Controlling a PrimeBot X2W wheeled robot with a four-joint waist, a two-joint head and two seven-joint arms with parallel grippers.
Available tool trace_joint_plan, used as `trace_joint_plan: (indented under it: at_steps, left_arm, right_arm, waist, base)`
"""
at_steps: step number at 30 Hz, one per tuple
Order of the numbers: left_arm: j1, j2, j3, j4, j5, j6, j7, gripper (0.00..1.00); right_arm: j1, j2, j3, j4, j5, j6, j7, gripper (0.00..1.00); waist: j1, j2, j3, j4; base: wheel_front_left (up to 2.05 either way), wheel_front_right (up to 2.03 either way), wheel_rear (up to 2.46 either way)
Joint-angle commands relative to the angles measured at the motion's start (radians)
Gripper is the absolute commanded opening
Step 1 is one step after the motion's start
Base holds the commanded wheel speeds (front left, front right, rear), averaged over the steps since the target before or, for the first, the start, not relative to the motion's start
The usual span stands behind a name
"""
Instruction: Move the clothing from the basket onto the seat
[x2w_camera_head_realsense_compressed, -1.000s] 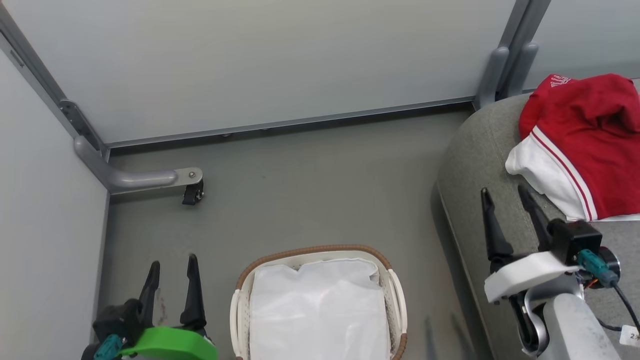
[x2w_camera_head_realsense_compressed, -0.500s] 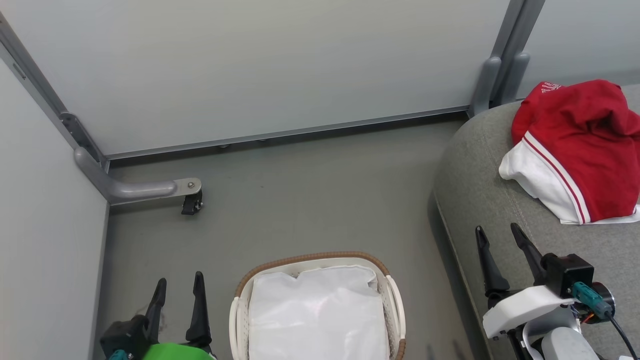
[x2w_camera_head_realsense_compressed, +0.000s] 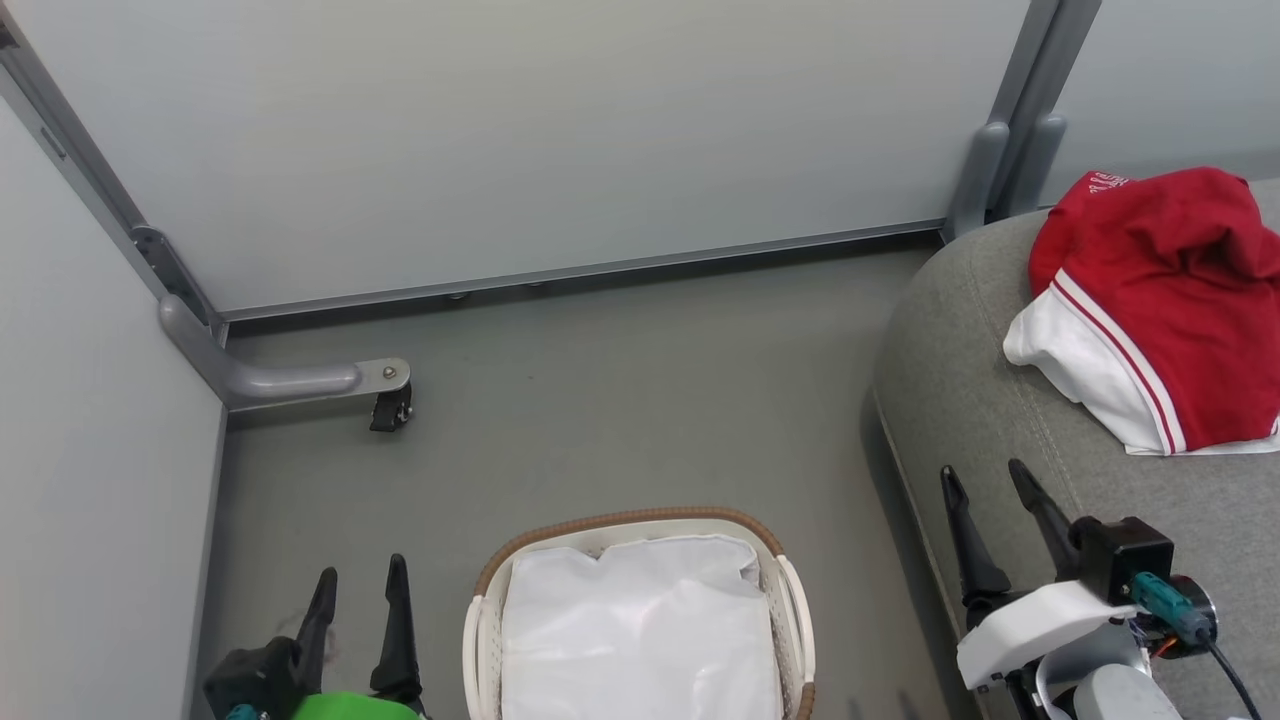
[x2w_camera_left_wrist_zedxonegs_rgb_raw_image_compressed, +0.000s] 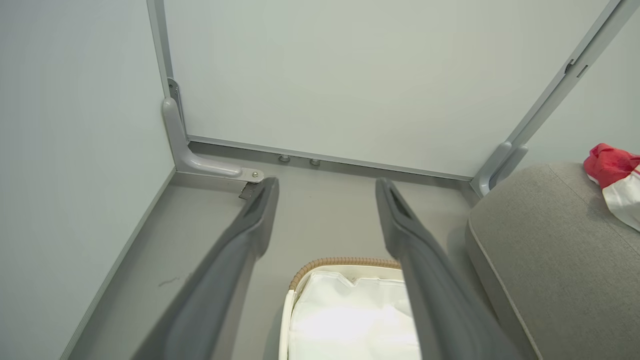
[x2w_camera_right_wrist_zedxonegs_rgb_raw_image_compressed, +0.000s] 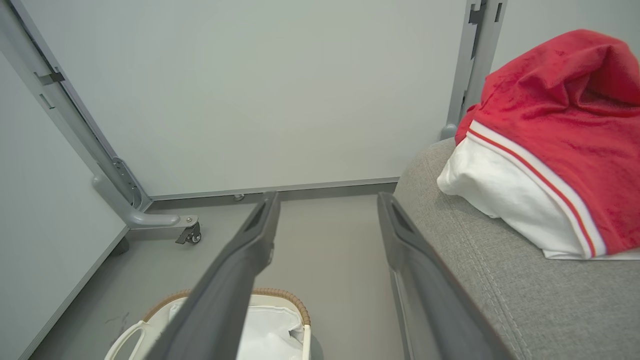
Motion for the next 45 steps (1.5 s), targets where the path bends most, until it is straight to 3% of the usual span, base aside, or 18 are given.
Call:
trace_joint_plan:
  at_steps: [1,4,22,45]
  left_arm:
    - [0.0,0.0,-0.001,0.005,-0.001,0.0,0.0,0.0]
    - [0.001,-0.002,0.0,0.026,-0.011,0.0,0.004,0.0]
    - [-0.039,-0.001,0.05,0.006,-0.302,-0.01,0.091,0.0]
    - [-0.078,0.0,0.099,-0.014,-0.591,-0.02,0.179,0.0]
  right_arm:
    - [0.001,0.002,0.0,0.006,0.001,0.0,0.0,0.0]
    - [0.009,0.006,-0.002,0.027,0.011,0.0,0.005,0.0]
    - [0.005,0.004,-0.032,0.001,0.343,0.0,0.092,0.0]
    - [-0.001,0.001,-0.062,-0.024,0.672,0.0,0.178,0.0]
  waist:
    - [0.0,0.0,0.0,0.0]
    - [0.0,0.0,0.0,0.0]
    - [0.0,0.0,-0.005,0.002]
    - [0.0,0.0,-0.01,0.004]
  base:
    - [0.0,0.0,0.0]
    - [0.0,0.0,0.0]
    - [0.0,0.0,0.0]
    - [0.0,0.0,0.0]
